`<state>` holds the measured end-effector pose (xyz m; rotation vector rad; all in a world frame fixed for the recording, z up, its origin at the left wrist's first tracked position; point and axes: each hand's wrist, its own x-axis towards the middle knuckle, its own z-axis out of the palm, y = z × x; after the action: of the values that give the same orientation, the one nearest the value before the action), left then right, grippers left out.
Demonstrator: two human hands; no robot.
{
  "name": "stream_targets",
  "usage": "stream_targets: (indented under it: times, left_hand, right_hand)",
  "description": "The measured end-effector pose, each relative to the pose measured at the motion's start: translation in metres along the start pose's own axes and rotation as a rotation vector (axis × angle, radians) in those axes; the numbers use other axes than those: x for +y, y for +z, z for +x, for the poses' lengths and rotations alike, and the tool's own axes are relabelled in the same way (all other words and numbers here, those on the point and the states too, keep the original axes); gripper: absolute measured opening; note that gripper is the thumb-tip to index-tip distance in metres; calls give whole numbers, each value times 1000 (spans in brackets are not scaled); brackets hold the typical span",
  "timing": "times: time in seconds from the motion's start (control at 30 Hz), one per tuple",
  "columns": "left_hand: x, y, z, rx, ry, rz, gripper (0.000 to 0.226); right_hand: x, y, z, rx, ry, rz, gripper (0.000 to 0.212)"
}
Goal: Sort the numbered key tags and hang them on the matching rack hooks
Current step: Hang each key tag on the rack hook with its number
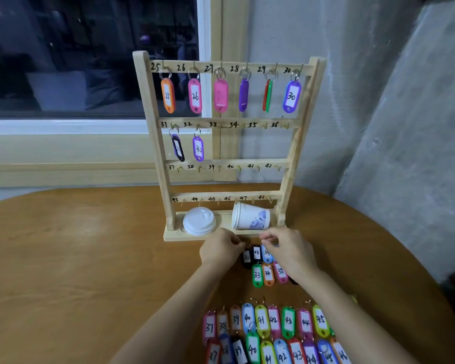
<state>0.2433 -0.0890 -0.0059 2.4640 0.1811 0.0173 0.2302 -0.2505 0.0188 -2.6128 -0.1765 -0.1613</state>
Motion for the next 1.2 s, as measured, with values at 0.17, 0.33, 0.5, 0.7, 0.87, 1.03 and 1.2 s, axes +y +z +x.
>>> stream_targets:
  times: [0.17, 0.33, 0.5, 0.7, 0.87, 1.03, 1.2]
  left_hand:
    - [-3, -2, -2, -1, 29, -74, 16]
    - [0, -19, -8, 28, 98, -278, 14]
    - [4, -52, -18, 37, 165, -392, 10]
    - [8, -102, -27, 50, 177, -531, 10]
    - [10, -133, -33, 44, 172, -650, 11]
    - [14, -155, -26, 209, 222, -629, 8]
    - [33, -188, -15, 328, 321, -537, 13]
  right_hand:
    - [-2, 3, 0, -11, -5, 50, 12]
    - [-15, 8, 1, -28, -35, 206, 11]
    - [-33, 5, 5, -1, -85, 307, 8]
    - [-70, -16, 13, 85, -168, 443, 7]
    - [-95, -29, 21, 68, -211, 526, 9]
    - [-125, -46, 31, 69, -233, 548, 8]
    - [-156, -72, 53, 228, -260, 483, 7]
